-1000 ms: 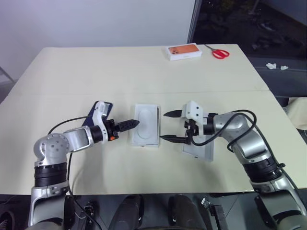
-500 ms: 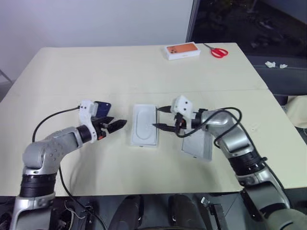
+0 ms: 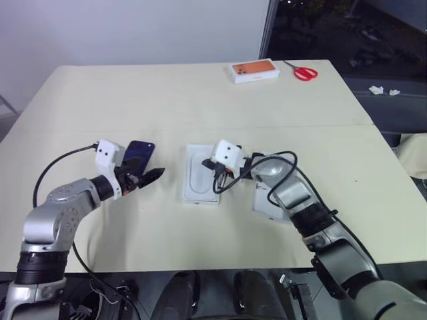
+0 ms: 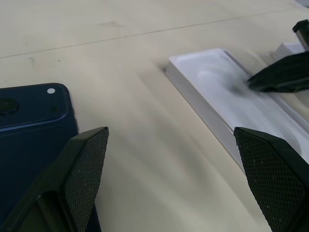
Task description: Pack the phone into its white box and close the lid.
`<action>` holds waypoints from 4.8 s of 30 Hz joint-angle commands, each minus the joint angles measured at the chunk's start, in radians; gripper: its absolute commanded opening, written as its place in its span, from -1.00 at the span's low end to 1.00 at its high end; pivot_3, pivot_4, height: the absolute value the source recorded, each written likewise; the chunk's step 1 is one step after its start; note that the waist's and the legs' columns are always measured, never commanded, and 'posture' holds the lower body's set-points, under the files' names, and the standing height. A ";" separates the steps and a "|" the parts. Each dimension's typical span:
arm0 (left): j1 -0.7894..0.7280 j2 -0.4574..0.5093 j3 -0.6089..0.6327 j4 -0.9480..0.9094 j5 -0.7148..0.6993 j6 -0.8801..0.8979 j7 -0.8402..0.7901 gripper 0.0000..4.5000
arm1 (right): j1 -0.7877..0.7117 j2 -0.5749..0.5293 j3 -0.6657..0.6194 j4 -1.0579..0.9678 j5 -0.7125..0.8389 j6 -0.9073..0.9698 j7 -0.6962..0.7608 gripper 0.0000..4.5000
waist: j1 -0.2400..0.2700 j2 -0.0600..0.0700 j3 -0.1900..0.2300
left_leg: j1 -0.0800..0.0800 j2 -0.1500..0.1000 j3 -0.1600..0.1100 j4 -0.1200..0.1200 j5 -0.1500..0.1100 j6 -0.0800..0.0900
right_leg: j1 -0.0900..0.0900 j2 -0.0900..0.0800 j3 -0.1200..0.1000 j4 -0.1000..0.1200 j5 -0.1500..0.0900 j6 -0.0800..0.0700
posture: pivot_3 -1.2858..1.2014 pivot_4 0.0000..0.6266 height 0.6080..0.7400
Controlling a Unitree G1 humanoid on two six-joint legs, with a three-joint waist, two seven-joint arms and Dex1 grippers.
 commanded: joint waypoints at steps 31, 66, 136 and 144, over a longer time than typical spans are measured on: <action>-0.020 -0.054 -0.009 -0.024 0.072 -0.028 0.000 0.95 | -0.161 -0.003 -0.019 0.095 -0.145 -0.116 -0.082 -0.96 | 0.002 0.000 0.000 | 0.000 0.000 0.000 0.000 0.001 -0.001 | 0.000 0.001 -0.001 0.000 0.000 0.000 | 0.03 -0.52 1.00; -0.035 -0.065 -0.096 0.029 0.223 -0.090 0.028 0.95 | -0.001 -0.154 -0.197 -0.130 0.063 -0.007 0.184 -0.96 | 0.008 0.000 0.000 | 0.000 0.000 0.000 0.001 0.000 0.001 | 0.001 0.000 -0.001 0.000 0.000 0.000 | 0.03 -0.52 1.00; -0.031 -0.155 -0.320 -0.127 0.349 0.000 -0.088 -0.98 | 0.154 -0.334 -0.090 -0.390 0.018 0.031 0.341 -1.00 | 0.006 0.000 -0.001 | 0.002 0.000 -0.001 0.002 -0.001 0.001 | 0.004 0.000 -0.001 0.000 0.000 0.000 | 0.03 -0.52 1.00; -0.058 -0.091 -0.158 -0.077 0.241 0.075 -0.103 -0.98 | 0.030 -0.310 -0.137 -0.342 0.060 0.047 0.311 -1.00 | 0.005 0.000 0.000 | 0.002 0.001 -0.001 0.001 -0.001 0.001 | 0.003 0.001 -0.001 0.000 0.000 0.000 | 0.03 -0.52 1.00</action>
